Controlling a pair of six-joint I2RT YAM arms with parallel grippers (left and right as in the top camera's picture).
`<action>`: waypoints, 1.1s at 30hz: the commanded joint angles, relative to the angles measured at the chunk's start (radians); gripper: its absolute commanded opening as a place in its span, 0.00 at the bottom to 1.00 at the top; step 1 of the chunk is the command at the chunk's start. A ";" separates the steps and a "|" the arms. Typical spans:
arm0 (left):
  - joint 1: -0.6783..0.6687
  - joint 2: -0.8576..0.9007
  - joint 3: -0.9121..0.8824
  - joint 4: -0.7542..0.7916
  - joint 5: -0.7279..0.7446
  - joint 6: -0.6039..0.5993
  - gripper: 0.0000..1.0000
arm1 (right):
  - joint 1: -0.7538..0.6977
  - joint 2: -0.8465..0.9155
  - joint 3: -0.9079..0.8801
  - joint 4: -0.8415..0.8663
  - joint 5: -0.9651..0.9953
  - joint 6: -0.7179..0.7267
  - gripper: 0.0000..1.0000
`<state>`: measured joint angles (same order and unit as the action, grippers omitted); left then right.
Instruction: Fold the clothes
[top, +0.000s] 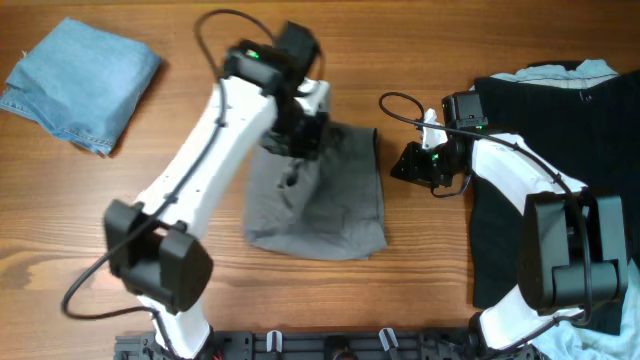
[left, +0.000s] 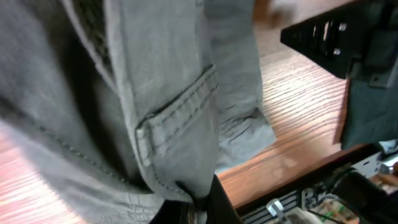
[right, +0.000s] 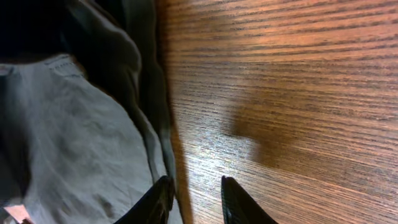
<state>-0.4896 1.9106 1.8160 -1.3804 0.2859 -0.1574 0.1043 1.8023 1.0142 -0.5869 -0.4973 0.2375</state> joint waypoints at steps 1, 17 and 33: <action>-0.079 0.070 -0.073 0.079 0.022 -0.092 0.29 | 0.003 -0.027 -0.006 -0.002 -0.020 0.001 0.33; 0.260 0.019 -0.113 0.030 0.034 0.124 0.06 | 0.187 -0.220 0.006 -0.039 -0.153 -0.211 0.26; 0.258 0.019 -0.565 0.179 0.135 0.113 0.04 | 0.249 -0.022 -0.006 -0.060 -0.032 -0.055 0.05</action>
<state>-0.2279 1.9392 1.2816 -1.2282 0.4065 0.0135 0.3649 1.8751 1.0176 -0.6456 -0.6136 0.1787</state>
